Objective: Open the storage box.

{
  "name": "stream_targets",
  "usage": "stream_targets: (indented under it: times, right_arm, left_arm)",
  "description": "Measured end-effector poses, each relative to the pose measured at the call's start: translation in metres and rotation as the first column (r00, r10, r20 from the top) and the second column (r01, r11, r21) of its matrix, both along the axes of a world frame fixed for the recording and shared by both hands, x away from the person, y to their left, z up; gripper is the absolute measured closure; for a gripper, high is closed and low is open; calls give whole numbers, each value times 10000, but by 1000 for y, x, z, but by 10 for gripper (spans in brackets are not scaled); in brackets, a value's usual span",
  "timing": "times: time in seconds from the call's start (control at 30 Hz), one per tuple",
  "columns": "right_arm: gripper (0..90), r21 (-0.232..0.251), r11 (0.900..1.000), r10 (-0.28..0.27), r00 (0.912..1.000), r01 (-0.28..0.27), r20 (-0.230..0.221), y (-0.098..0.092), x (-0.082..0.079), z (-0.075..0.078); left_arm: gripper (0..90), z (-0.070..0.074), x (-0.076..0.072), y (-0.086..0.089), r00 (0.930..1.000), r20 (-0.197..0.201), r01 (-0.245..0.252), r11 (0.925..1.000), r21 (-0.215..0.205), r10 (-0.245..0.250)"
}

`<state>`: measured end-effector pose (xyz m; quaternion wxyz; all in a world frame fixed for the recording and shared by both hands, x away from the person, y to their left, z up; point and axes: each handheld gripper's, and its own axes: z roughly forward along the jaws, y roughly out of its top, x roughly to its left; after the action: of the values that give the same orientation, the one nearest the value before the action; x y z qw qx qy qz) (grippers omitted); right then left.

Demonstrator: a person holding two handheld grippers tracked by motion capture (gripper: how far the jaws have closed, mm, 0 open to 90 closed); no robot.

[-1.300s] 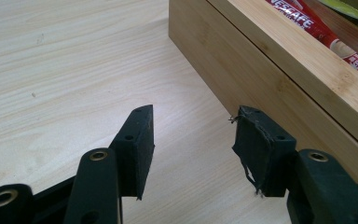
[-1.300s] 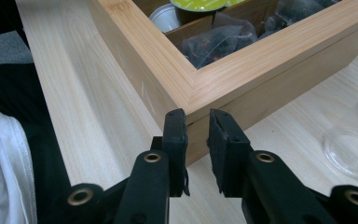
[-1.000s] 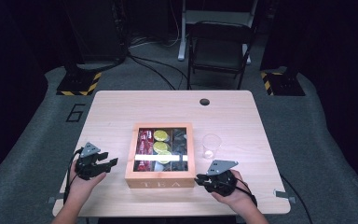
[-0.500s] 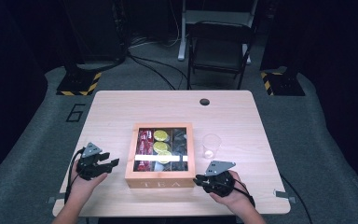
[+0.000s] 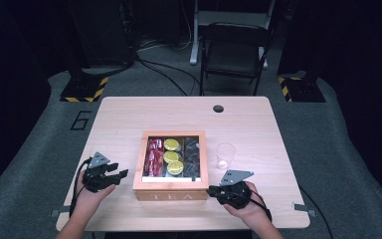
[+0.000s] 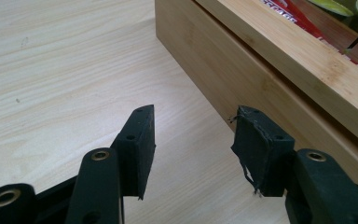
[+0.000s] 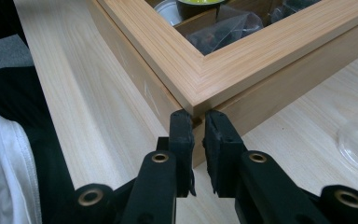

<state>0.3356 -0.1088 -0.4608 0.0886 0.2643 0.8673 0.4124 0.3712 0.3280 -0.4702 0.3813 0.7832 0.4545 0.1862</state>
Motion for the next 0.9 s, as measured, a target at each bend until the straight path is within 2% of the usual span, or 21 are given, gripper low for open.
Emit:
stream_targets:
  times: [0.1,0.27,0.5,0.67,0.77,0.9]
  right_arm:
    - [812,88,9999,-65,10000,65,-19,0,-1,3]
    - [811,526,9983,-231,9997,235,-77,-2,0,8]
    - [810,705,9968,-386,9991,371,196,-1,-1,19]
    - [811,1042,9927,-639,9975,604,299,-2,0,29]
    - [811,1155,9906,-774,9964,729,347,-2,0,35]
    - [811,1245,9895,-805,9955,737,508,-2,3,41]
  left_arm:
    - [486,1,-1,-2,10000,48,8,10000,-8,-8]
    - [487,4,-3,-5,9998,132,160,9999,17,-160]
    - [497,10,-7,-10,9987,262,432,9990,-90,-430]
    - [534,20,-11,-11,9960,443,793,9963,-326,-778]
    - [542,24,-14,-14,9921,530,1163,9920,-495,-1137]
    - [548,25,-18,-21,9864,636,1540,9874,-364,-1515]
